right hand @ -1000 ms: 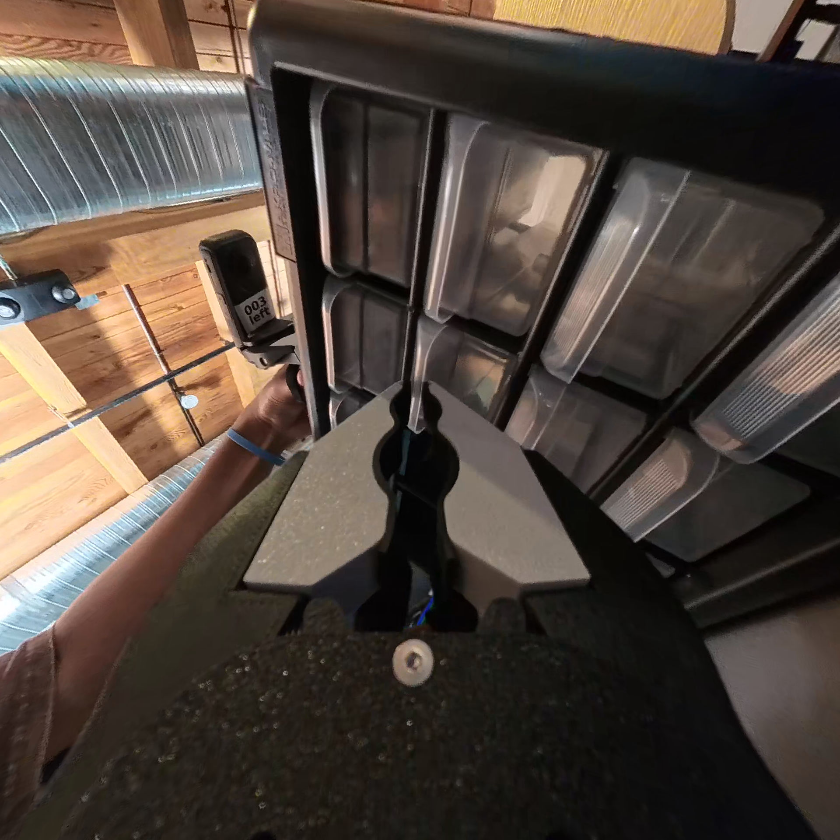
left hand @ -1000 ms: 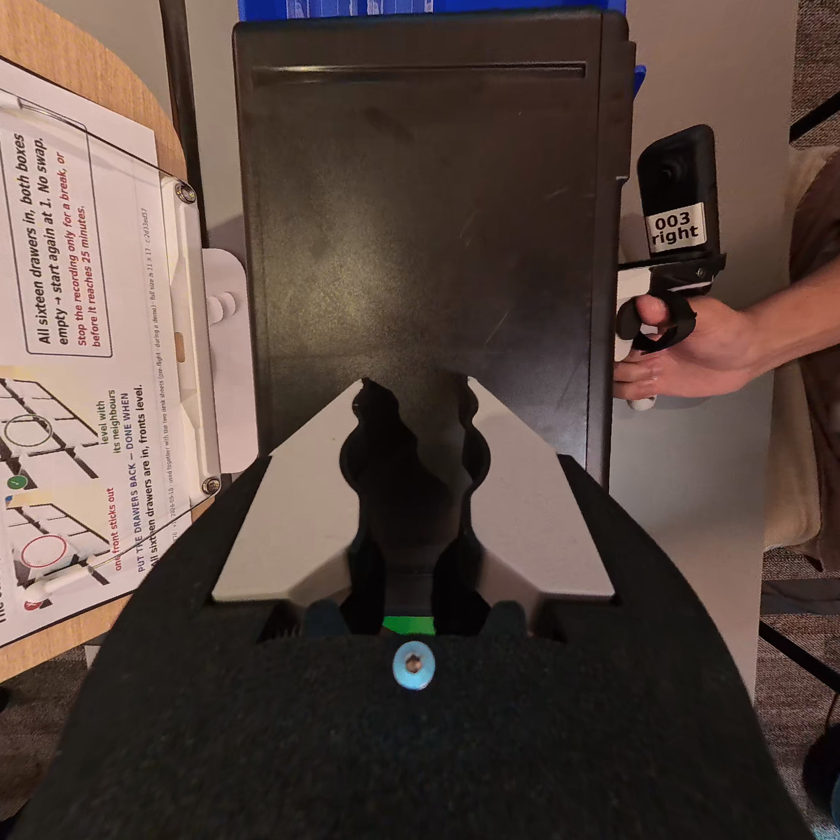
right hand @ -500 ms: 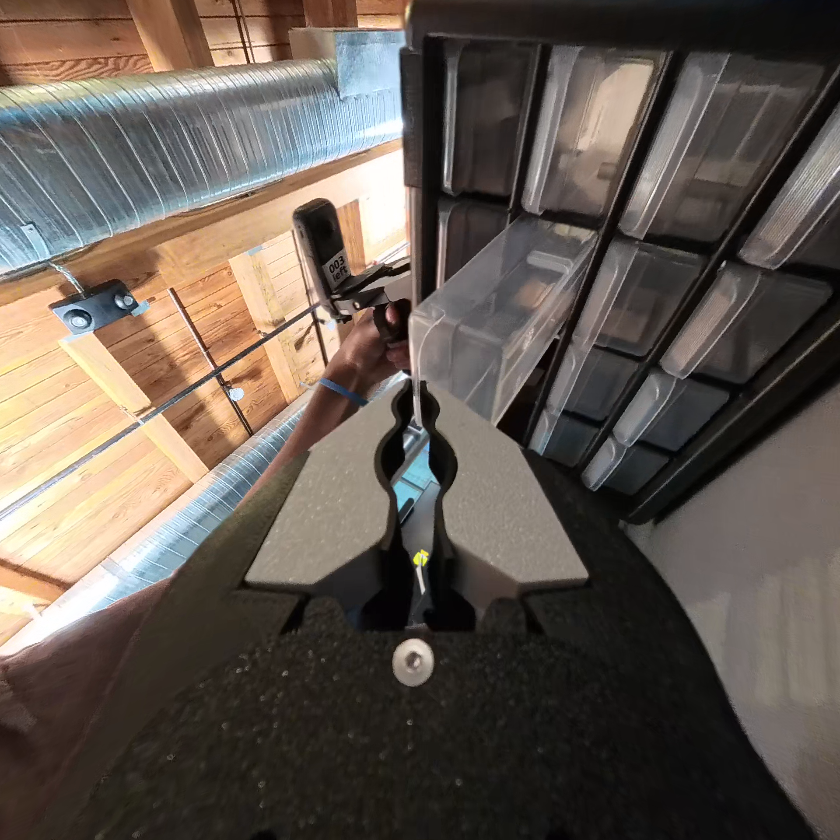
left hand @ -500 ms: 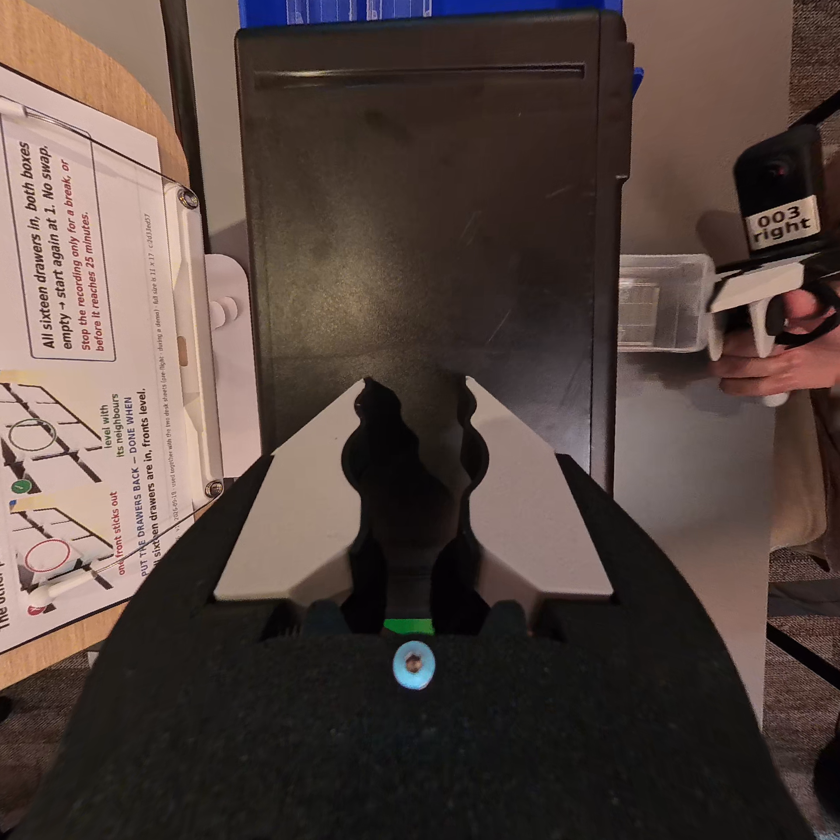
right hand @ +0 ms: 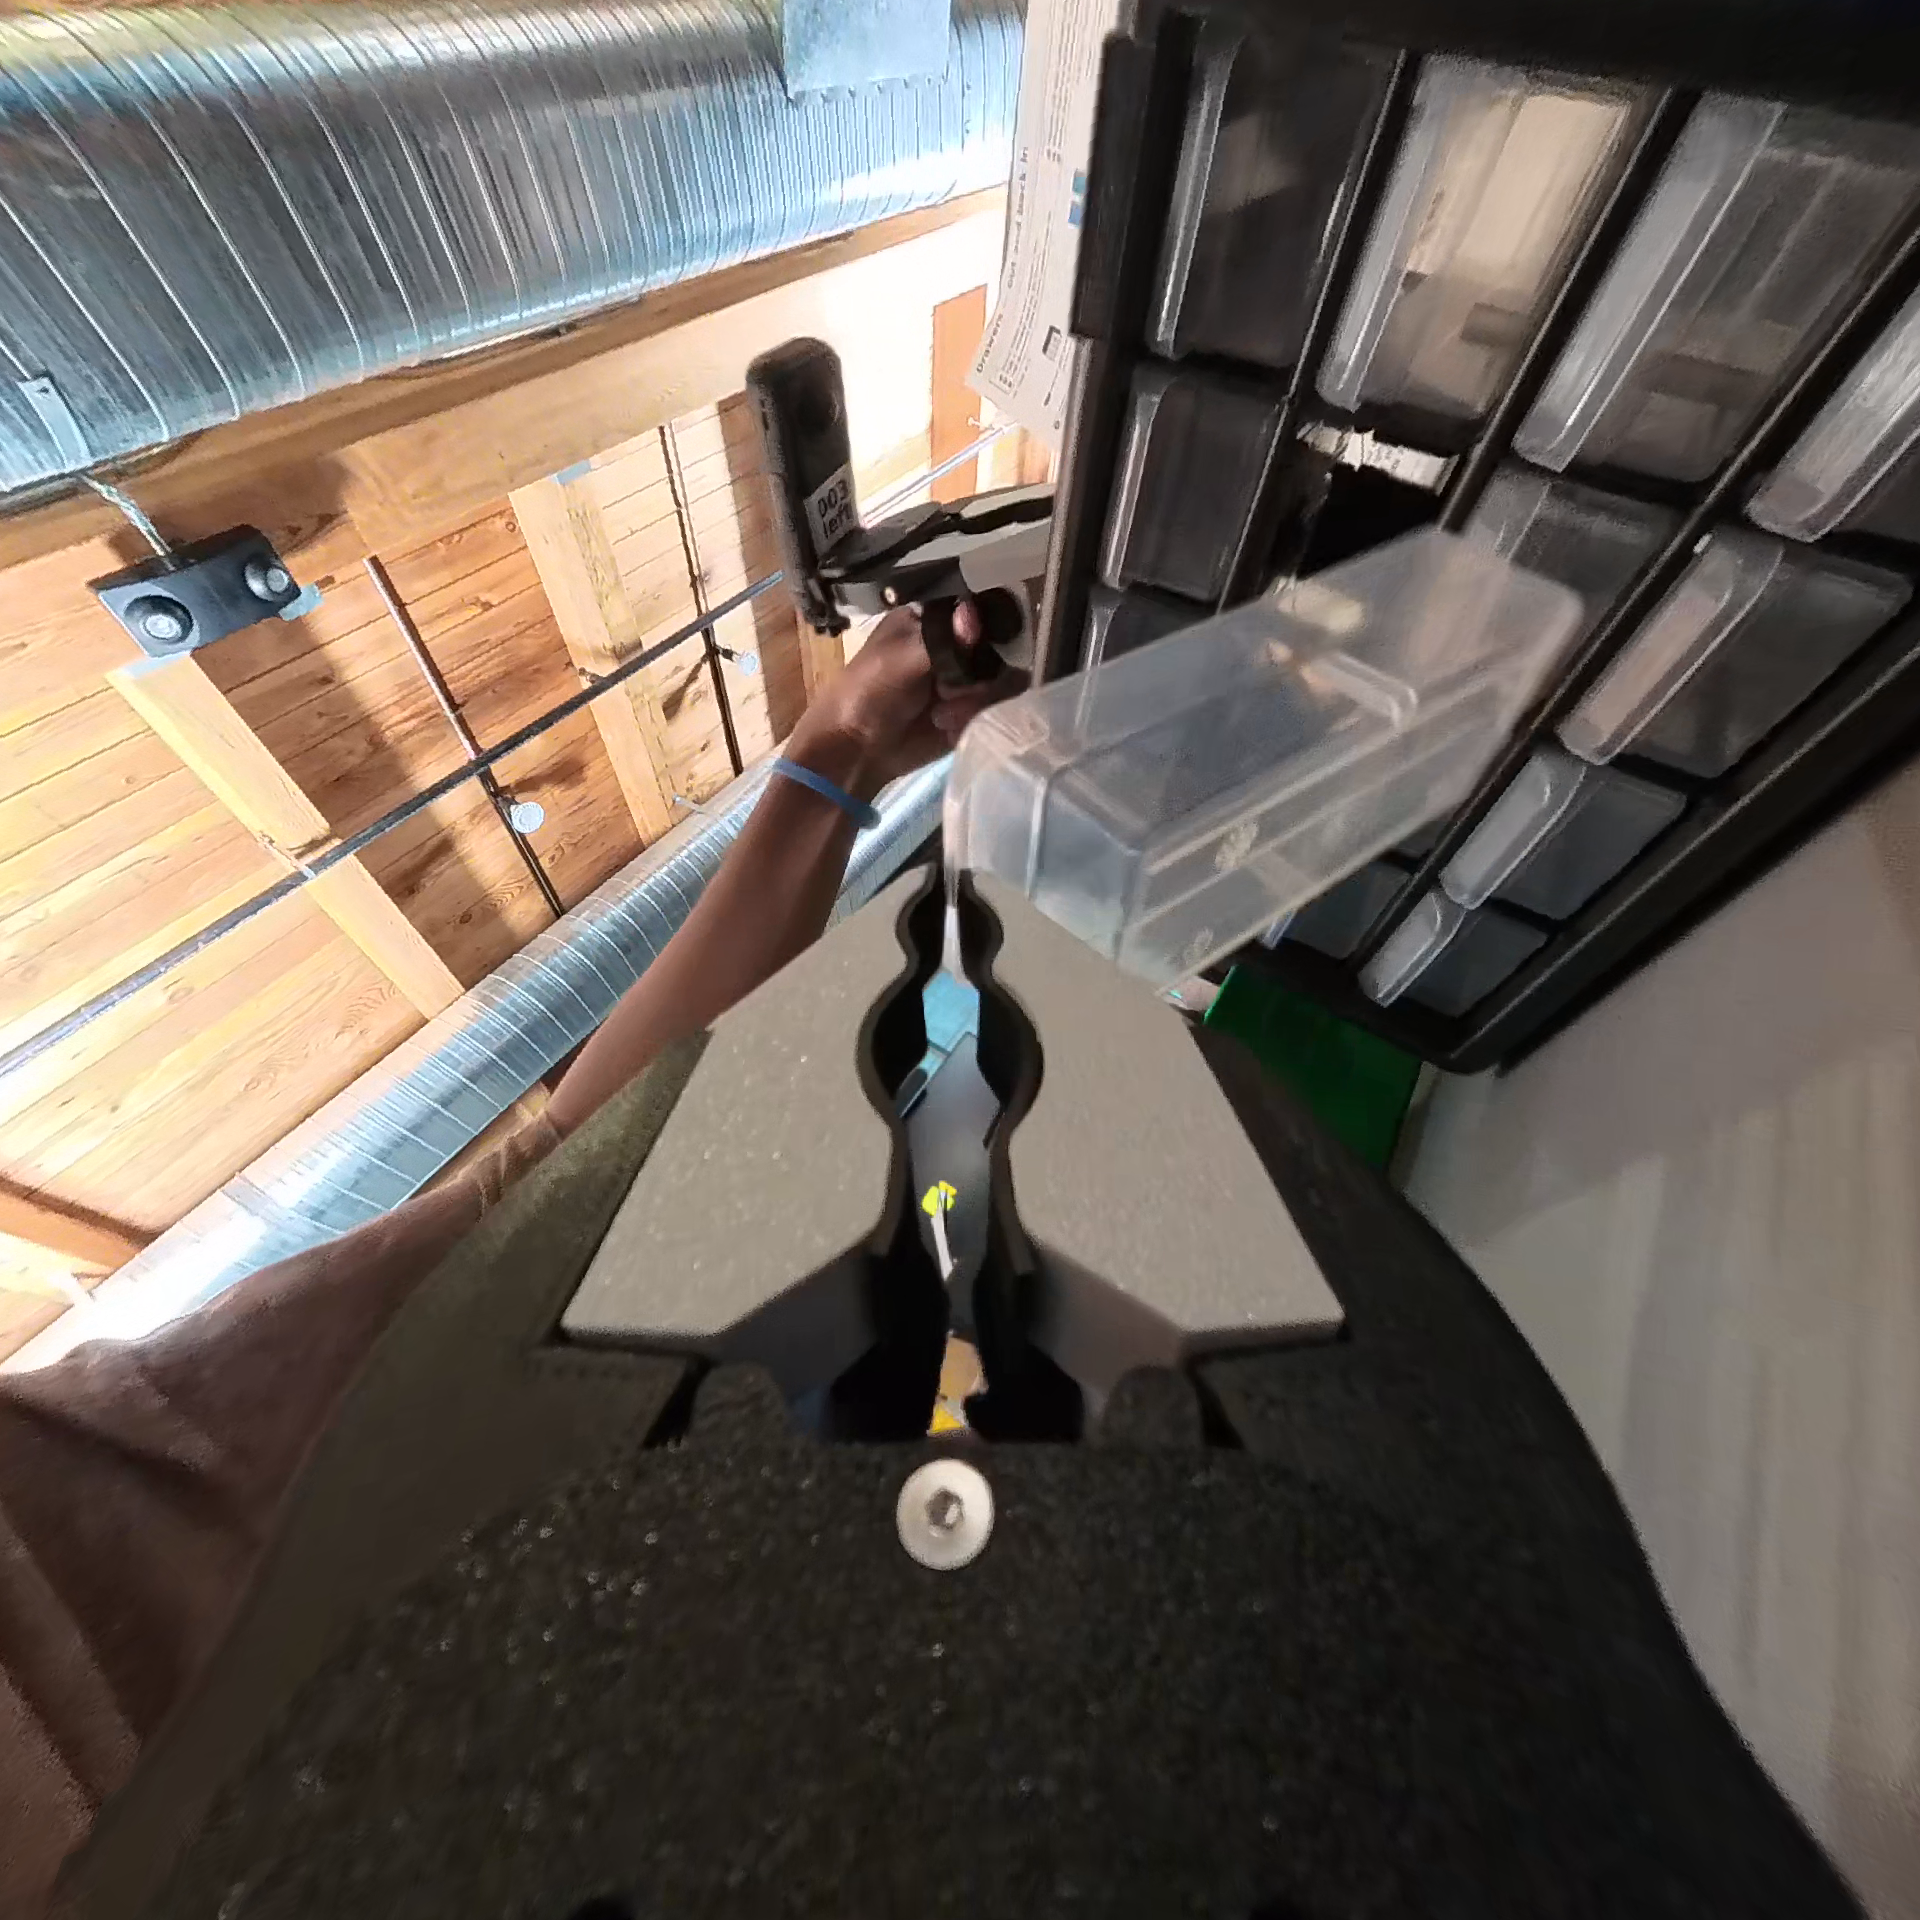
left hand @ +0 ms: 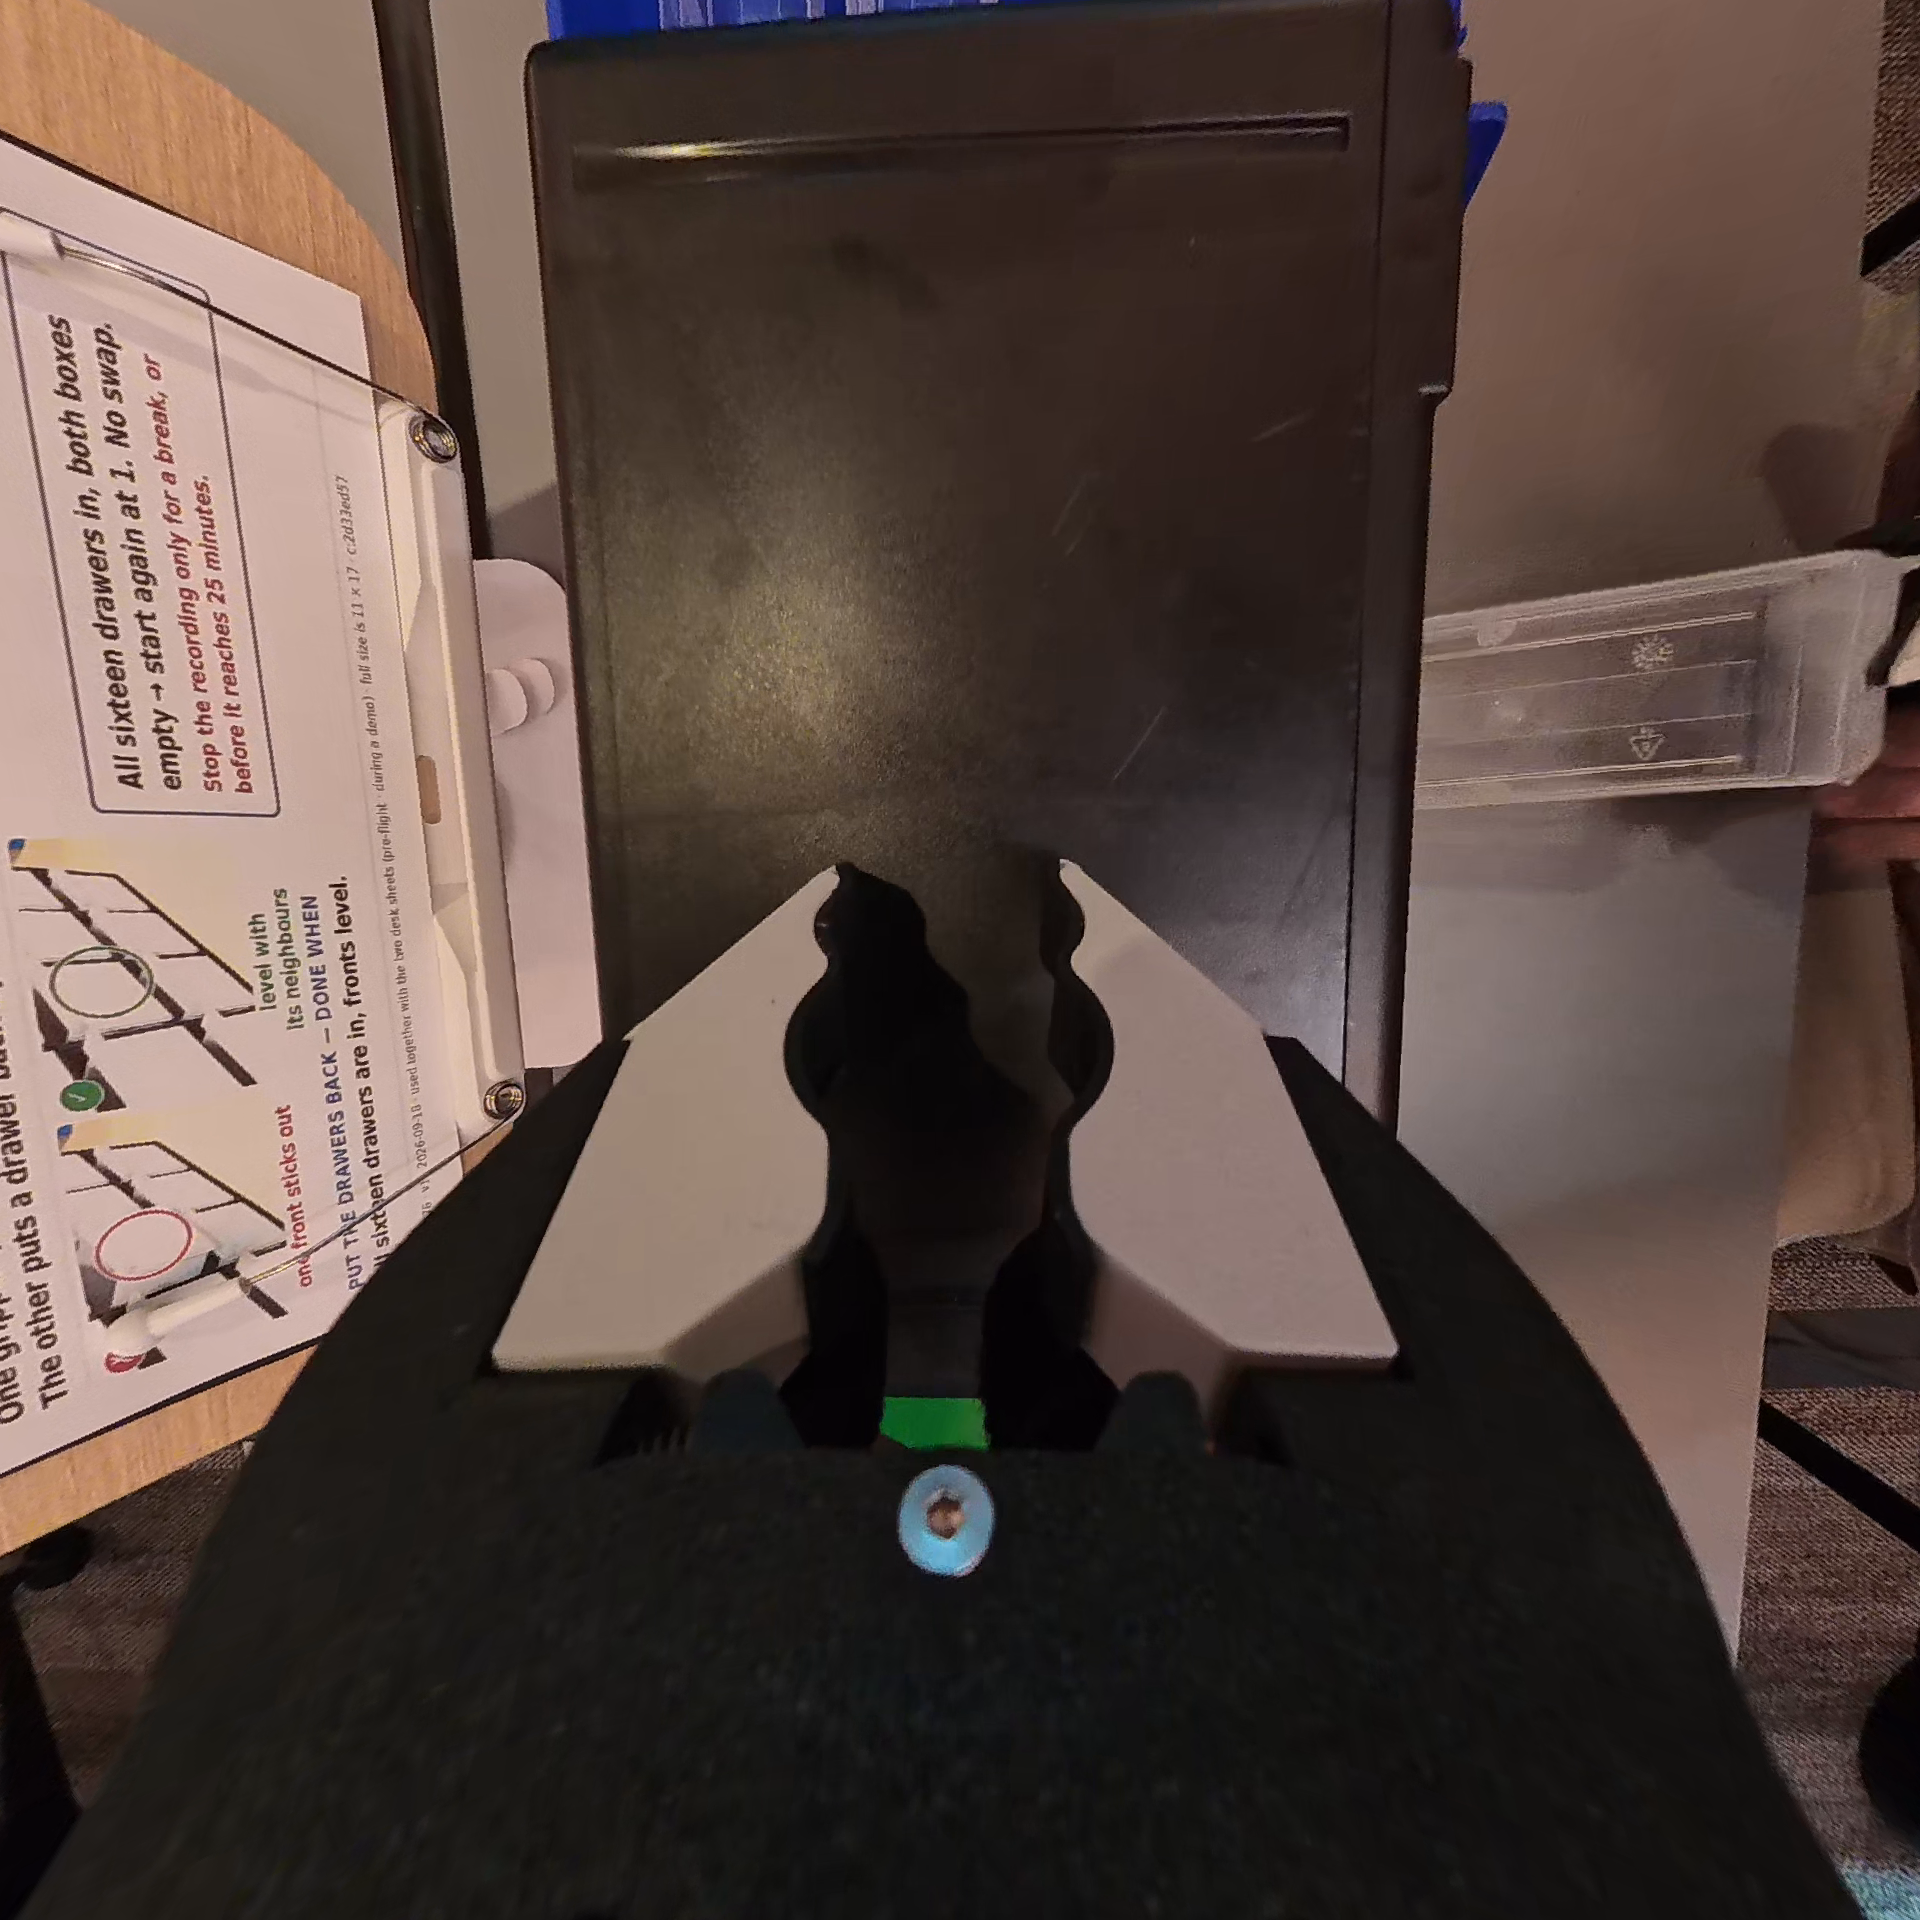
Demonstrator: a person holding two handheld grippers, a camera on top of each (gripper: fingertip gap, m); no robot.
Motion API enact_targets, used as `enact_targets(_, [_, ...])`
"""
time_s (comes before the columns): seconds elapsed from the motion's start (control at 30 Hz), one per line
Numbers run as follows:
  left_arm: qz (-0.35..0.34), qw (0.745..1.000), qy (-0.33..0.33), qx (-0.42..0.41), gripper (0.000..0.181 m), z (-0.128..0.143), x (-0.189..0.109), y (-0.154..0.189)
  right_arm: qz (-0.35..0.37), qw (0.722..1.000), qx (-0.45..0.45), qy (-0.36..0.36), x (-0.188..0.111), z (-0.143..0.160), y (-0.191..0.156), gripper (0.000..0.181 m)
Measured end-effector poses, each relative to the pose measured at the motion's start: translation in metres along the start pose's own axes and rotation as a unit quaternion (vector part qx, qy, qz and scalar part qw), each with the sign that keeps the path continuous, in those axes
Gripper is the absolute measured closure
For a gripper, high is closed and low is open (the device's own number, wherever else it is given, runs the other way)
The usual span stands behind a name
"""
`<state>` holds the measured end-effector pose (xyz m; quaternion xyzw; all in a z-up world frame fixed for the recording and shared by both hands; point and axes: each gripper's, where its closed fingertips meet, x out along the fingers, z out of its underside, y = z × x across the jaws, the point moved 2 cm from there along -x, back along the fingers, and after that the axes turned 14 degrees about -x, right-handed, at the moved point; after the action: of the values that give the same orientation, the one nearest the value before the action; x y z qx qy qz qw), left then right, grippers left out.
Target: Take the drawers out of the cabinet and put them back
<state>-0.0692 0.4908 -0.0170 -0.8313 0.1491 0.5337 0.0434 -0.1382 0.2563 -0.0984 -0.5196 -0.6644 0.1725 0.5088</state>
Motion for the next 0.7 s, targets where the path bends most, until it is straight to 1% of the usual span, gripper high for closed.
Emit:
enact_targets(0.13, [0.000,1.000,0.000,-0.003,0.147,0.000,0.000,0.000,0.000,1.000,-0.008,-0.019,-0.017,-0.001,-0.004,0.180])
enact_targets(0.2, [0.002,1.000,0.003,-0.005,0.148,0.000,0.000,0.000,0.015,0.999,-0.010,-0.026,-0.028,-0.003,-0.001,0.180])
enact_targets(0.27, [0.003,1.000,0.007,-0.007,0.148,0.001,0.000,0.000,0.030,0.998,-0.016,-0.051,-0.039,0.000,0.003,0.180])
enact_targets(0.37, [0.005,1.000,0.011,-0.009,0.148,0.001,0.000,0.000,0.057,0.996,-0.017,-0.060,-0.057,0.000,0.009,0.180])
enact_targets(0.47, [0.006,1.000,0.012,-0.011,0.149,0.001,0.000,0.001,0.088,0.994,0.005,-0.068,-0.073,0.004,0.017,0.180])
enact_targets(0.63, [0.004,1.000,0.013,-0.011,0.150,0.001,0.000,0.001,0.163,0.982,0.058,-0.072,-0.102,0.025,0.021,0.178])
enact_targets(0.7, [0.002,1.000,0.014,-0.010,0.150,0.001,0.000,0.001,0.196,0.974,0.065,-0.093,-0.110,0.035,0.025,0.176])
